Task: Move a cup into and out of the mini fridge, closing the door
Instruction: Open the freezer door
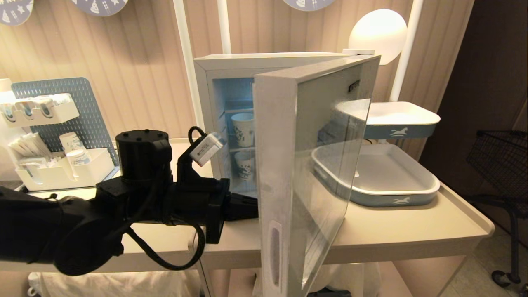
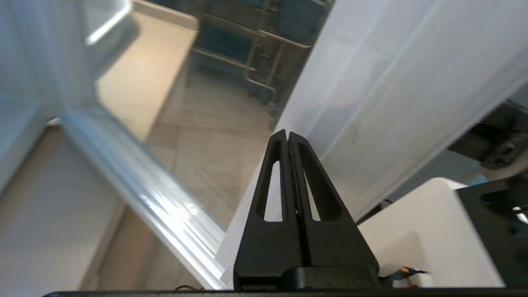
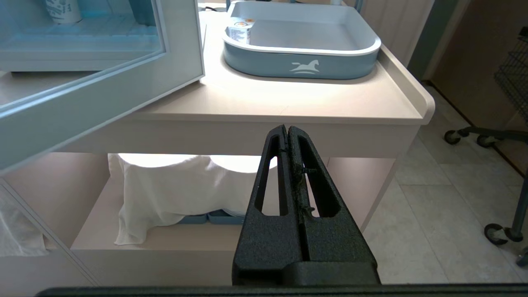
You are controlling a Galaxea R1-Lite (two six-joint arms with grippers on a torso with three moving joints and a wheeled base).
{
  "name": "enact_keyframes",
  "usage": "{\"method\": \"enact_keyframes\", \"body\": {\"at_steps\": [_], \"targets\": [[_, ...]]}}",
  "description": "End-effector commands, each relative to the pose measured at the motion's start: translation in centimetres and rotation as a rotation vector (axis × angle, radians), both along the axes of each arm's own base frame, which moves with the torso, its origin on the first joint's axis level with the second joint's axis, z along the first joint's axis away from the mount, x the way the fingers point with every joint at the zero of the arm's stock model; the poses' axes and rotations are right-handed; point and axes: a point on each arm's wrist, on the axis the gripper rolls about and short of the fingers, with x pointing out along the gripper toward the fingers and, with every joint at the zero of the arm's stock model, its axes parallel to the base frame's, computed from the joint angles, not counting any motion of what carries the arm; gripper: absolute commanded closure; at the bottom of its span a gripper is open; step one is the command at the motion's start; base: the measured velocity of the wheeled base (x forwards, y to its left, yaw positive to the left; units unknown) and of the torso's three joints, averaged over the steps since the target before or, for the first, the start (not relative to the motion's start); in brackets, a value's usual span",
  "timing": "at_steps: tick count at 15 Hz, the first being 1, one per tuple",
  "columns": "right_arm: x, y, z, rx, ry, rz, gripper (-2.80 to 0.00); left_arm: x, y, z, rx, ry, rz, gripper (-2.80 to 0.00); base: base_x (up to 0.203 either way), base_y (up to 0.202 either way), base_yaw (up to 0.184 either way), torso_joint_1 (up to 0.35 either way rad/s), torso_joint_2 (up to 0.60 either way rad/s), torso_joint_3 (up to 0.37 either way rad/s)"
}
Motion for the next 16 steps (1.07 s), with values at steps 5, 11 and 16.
{"method": "enact_keyframes", "body": {"at_steps": [5, 11, 16], "targets": [[0.0, 0.0, 0.0, -0.001, 0.001, 0.001, 0.0, -1.8, -5.5, 0.2, -0.008, -0.002, -0.154, 0.0, 0.0, 0.0, 0.0, 0.0, 0.0, 0.0], [0.0, 0.0, 0.0, -0.001, 0.001, 0.001, 0.0, -3.3, -10.7, -0.1, -0.005, 0.005, -0.232, 0.0, 0.0, 0.0, 0.0, 0.0, 0.0, 0.0], [0.0, 0.0, 0.0, -0.001, 0.001, 0.001, 0.0, -4.2, -12.9, 0.1, 0.013, 0.013, -0.215, 0.0, 0.0, 0.0, 0.0, 0.0, 0.0, 0.0]]}}
